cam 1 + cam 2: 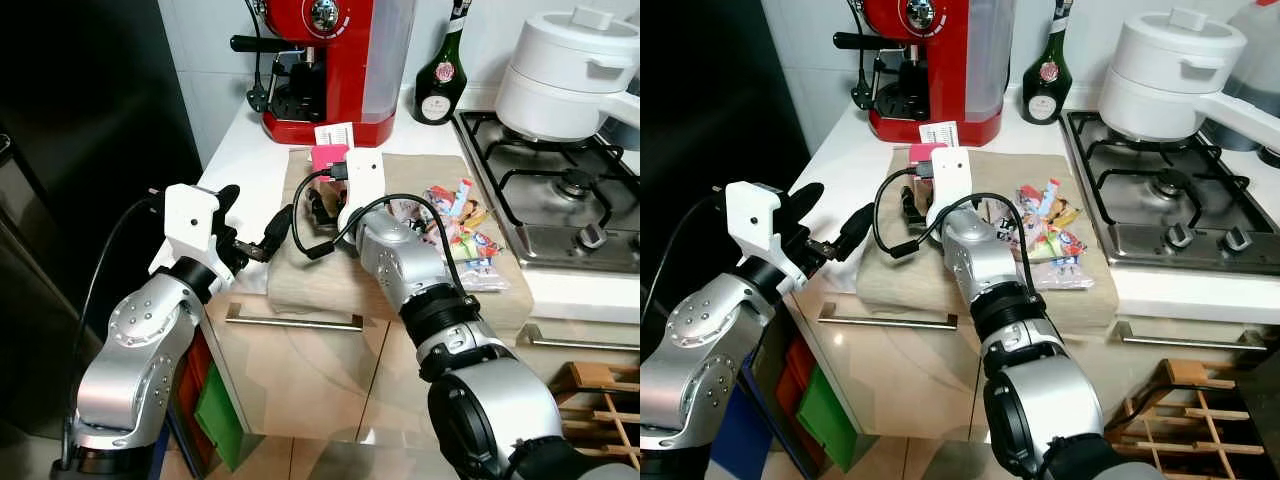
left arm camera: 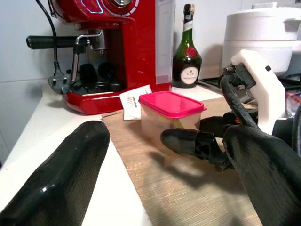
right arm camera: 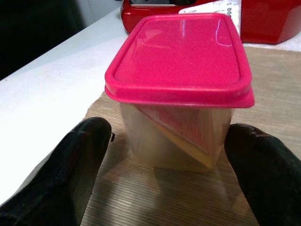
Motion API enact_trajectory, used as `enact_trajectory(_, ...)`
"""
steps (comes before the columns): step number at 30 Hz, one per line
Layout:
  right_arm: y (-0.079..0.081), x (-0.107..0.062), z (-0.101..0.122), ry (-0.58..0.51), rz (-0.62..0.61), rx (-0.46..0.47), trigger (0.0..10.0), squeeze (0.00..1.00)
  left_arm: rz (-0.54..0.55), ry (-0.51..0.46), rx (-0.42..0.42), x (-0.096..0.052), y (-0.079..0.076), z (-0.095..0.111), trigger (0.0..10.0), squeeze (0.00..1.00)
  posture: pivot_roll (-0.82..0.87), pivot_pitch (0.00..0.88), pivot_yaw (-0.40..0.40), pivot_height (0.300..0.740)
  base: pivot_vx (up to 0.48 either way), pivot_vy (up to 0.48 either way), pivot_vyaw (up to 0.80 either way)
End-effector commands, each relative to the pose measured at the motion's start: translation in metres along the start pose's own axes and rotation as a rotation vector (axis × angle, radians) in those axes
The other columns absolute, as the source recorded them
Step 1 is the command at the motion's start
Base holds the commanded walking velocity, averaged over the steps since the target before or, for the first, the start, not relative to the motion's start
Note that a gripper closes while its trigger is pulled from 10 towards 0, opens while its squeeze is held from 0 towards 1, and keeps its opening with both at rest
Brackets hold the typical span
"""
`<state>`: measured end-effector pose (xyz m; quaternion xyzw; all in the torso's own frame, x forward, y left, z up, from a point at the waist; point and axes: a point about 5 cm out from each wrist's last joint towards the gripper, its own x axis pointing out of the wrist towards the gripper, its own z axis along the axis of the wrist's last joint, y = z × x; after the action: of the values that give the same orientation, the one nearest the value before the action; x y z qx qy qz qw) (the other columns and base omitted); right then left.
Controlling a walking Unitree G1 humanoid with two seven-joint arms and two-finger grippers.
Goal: Restocking fridge
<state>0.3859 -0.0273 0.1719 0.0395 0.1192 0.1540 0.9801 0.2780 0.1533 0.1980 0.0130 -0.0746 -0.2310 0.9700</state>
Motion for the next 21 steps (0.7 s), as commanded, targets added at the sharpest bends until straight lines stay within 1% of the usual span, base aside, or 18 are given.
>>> enact_trajectory(1, 0.007, 0.002, 0.003, -0.007, 0.007, 0.022, 0.0, 0.00, -0.025, -0.001, 0.000, 0.001, -0.003, 0.003, 10.0, 0.00, 0.04, 0.000, 0.064, 0.740, 0.000, 0.000, 0.00)
enact_trajectory(5, 0.012, 0.003, -0.001, 0.003, 0.020, 0.043, 0.0, 0.00, -0.032, 0.012, -0.008, 0.001, -0.004, 0.003, 10.0, 0.00, 0.06, 0.000, 0.072, 0.740, 0.000, 0.000, 0.00)
enact_trajectory(7, 0.016, 0.003, -0.003, -0.001, 0.034, 0.059, 0.0, 0.00, -0.035, 0.035, -0.003, 0.000, -0.004, -0.001, 10.0, 0.00, 0.07, 0.000, 0.075, 0.740, 0.000, 0.000, 0.00)
enact_trajectory(15, 0.014, 0.006, 0.001, -0.016, 0.034, 0.073, 0.0, 0.00, -0.020, 0.033, 0.002, -0.001, -0.001, 0.001, 10.0, 0.00, 0.10, 0.000, 0.054, 0.740, 0.000, 0.000, 0.00)
enact_trajectory(18, 0.015, 0.006, 0.006, -0.032, 0.040, 0.028, 0.0, 0.00, -0.010, 0.024, 0.002, -0.002, -0.002, 0.001, 10.0, 0.00, 0.10, 0.000, 0.041, 0.740, 0.000, 0.000, 0.00)
enact_trajectory(20, 0.006, 0.005, 0.006, -0.046, -0.017, -0.041, 0.0, 0.00, -0.010, 0.017, -0.003, -0.003, -0.004, 0.002, 10.0, 0.00, 0.09, 0.000, 0.041, 0.740, 0.000, 0.000, 0.00)
enact_trajectory(21, -0.001, 0.005, 0.005, -0.045, -0.050, -0.074, 2.7, 0.00, -0.012, 0.015, -0.006, -0.003, -0.005, 0.002, 10.0, 0.00, 0.09, 0.000, 0.043, 0.740, 0.000, 0.000, 0.00)
